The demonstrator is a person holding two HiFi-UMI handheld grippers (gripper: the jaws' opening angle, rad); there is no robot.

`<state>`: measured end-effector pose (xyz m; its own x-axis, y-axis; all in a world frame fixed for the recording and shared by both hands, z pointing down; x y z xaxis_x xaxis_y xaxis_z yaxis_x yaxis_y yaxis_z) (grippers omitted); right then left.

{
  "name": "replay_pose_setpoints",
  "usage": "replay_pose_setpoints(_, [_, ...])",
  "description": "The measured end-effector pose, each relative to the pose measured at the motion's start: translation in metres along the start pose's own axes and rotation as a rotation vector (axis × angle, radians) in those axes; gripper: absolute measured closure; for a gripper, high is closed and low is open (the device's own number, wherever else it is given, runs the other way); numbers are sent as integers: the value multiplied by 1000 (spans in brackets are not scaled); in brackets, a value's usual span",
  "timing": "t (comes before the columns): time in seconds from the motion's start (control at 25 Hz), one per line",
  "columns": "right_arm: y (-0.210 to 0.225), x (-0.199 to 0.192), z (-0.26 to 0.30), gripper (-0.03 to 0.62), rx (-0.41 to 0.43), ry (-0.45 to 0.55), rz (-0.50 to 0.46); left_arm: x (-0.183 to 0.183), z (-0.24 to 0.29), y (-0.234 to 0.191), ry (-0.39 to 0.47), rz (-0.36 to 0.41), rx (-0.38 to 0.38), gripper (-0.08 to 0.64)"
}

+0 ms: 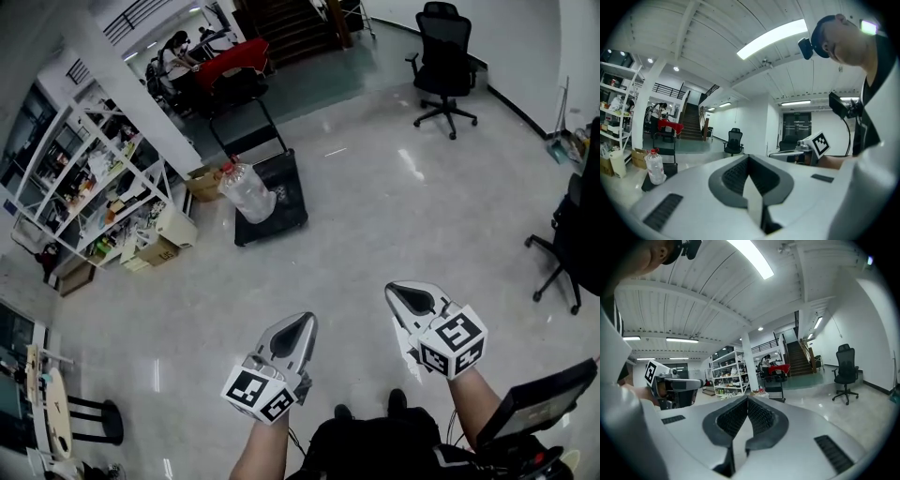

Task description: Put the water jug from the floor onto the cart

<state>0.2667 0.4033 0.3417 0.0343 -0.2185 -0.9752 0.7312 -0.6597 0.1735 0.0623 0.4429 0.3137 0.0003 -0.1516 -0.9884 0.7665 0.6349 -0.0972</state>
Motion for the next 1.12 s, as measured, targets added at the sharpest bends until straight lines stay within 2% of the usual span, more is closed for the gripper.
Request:
replay_pose_setpoints(0.2, [-44, -10, -5, 589, -6, -12, 2, -8, -46, 7, 7, 1, -17, 560])
replay_pose_setpoints(0.4, [-103, -21, -10, 589, -16, -20, -45, -32, -111, 9, 46, -51, 0, 560])
replay_pose_setpoints(0.6, [-186, -39, -28, 589, -30, -25, -49, -51, -183, 14, 52, -60, -56, 560])
replay_pose_setpoints(0.76, [-249, -31, -40, 589, -65, -23, -62, -50, -231, 8, 66, -76, -85, 560])
replay_pose_setpoints(0.96, [-291, -45, -85, 589, -95, -12, -48, -65, -262, 35, 83, -58, -135, 560])
replay_pose_setpoints(1.12, [-309, -37, -110, 589, -128, 19, -74, -56, -283, 43, 89, -47, -116, 560])
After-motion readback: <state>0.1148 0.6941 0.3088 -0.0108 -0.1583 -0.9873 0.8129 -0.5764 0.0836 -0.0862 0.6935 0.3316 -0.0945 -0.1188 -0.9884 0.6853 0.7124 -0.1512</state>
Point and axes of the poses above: the fingertips, and each gripper's own axes: z forward along the fingers, y to its right, x out of its top, the point moved 5 cm from there along -z, backward along the fingers, and after that the axes turned 1 degree about y, right-handed, at the moved point
